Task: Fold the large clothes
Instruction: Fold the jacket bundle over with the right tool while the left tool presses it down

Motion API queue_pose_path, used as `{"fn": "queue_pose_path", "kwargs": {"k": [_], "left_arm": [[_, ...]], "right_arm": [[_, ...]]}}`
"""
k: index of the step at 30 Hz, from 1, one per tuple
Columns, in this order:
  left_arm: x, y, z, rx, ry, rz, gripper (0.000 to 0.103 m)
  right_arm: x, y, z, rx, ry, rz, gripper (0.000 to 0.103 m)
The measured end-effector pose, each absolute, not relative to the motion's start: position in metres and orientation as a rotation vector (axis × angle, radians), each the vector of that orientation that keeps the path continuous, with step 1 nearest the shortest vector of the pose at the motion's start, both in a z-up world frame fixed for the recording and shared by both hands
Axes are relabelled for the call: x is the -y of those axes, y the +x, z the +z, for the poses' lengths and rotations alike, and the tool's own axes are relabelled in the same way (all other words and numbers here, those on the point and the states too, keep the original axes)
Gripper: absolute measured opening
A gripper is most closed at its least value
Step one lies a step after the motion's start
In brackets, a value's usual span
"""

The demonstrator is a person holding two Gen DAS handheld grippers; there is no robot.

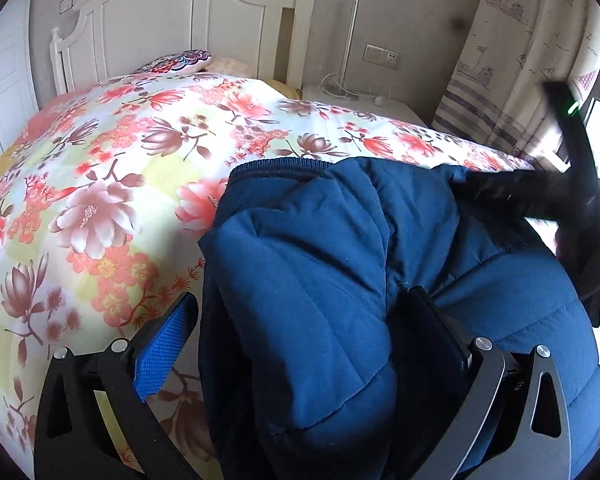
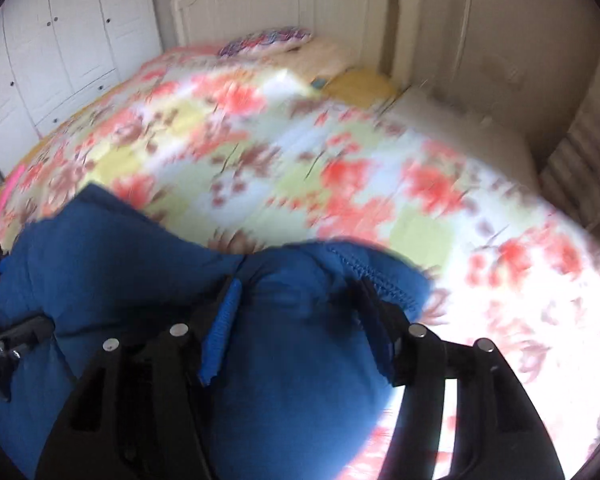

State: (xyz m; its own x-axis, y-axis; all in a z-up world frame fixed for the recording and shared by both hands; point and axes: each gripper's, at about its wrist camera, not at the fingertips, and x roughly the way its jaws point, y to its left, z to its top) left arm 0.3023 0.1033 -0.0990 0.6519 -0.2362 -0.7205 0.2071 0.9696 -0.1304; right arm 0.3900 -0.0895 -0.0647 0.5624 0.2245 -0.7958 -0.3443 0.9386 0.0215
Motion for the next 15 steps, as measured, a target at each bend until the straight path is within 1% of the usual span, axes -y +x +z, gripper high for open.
{"fn": "queue_pose_path", "kwargs": {"k": [2,4,6,7,9,11,12,13,14,15], "left_arm": [[-0.104,0.303,-0.099,-0.826,-0.044,-0.254,0.099],[-0.104,0.303,-0.099,-0.822,-0.042,-0.256,0.099],[-0.103,0.301,-0.098,-0.812,-0.036,-0.250,0.099],[-0.104,0.301,-0.098,-0.809,-0.037,-0.250,0.099],[-0.105,0.302,-0.098,-0.810,-0.042,-0.255,0.099],[-0.105,0.302,-0.098,-0.812,-0.046,-0.257,0.099],[-0.105,0.302,-0.098,-0.812,-0.046,-0.256,0.099],[-0.105,0.301,-0.098,-0.811,-0.044,-0.254,0.099],[-0.105,0.300,-0.098,-0.810,-0.040,-0.246,0.099],[-0.105,0.300,-0.098,-0.812,-0.031,-0.221,0.099]], "right_arm": [[0.082,0.394,-0.063,-0.928,-0.194,0.314,0.061],[0.062,0.395,-0.048,-0.940,-0.358,0.259,0.059],[0.043,0.386,-0.025,-0.873,-0.448,0.241,0.059],[0.033,0.378,-0.006,-0.818,-0.430,0.281,0.059],[0.015,0.369,0.009,-0.780,-0.406,0.353,0.059],[-0.010,0.368,-0.002,-0.811,-0.479,0.403,0.059],[-0.020,0.371,-0.014,-0.851,-0.516,0.416,0.059],[-0.031,0.378,-0.037,-0.919,-0.568,0.412,0.055],[-0.037,0.384,-0.056,-0.960,-0.594,0.399,0.055],[-0.038,0.388,-0.061,-0.970,-0.574,0.402,0.055]]}}
